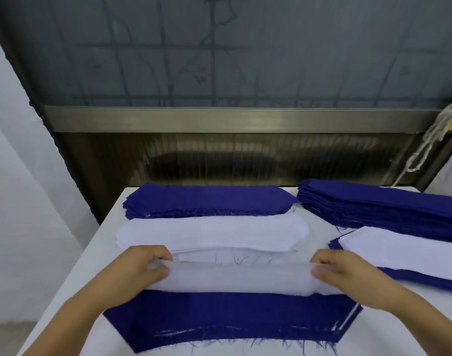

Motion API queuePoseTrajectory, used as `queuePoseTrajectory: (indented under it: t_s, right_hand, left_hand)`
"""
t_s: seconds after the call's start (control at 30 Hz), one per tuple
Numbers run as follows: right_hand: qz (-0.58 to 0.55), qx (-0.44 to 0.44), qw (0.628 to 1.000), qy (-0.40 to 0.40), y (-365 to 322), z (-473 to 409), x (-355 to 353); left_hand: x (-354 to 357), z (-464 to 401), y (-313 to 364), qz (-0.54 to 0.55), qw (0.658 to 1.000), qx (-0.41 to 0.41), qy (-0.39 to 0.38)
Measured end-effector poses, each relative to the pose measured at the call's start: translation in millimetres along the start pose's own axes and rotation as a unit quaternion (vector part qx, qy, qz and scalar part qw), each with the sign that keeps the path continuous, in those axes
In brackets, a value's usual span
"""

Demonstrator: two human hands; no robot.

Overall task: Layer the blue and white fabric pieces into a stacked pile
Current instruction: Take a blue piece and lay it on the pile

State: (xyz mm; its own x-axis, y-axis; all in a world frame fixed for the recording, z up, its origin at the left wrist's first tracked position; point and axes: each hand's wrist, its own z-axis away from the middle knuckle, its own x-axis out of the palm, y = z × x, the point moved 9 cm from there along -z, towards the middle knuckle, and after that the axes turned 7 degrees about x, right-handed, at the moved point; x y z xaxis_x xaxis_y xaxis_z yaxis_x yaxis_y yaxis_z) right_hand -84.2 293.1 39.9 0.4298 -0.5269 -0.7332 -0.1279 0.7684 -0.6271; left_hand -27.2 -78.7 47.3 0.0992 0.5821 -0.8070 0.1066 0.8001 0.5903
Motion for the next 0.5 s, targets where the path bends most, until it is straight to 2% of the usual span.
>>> queuePoseTrajectory:
  t_s: [0.1,0.2,0.3,0.4,0.5]
  right_hand:
    - [0.005,-0.061,0.986,0.157,-23.6,5.6,-30.9]
    - [0.080,-0.176,0.936,0.293,-40.6,27.7,-38.4]
    - [0.144,-0.253,0.908,0.301,-27.9,42.3,-11.5]
    - [0.213,-0.283,0.896,0.269,-10.1,46.0,22.9]
    - [0.213,-0.292,0.897,0.256,0.4,46.9,36.5]
  left_hand:
    - [-32.6,-0.2,19.3,-0.001,0.989,0.052,0.140]
    - [-43.8,12.8,30.6,-0.010,0.974,0.109,0.200]
    - [-18.4,29.0,25.6,-0.015,0.981,0.133,0.141]
    - [16.5,42.1,21.9,-0.046,0.982,0.166,0.081]
    - [38.0,45.9,17.1,-0.071,0.980,0.177,0.054]
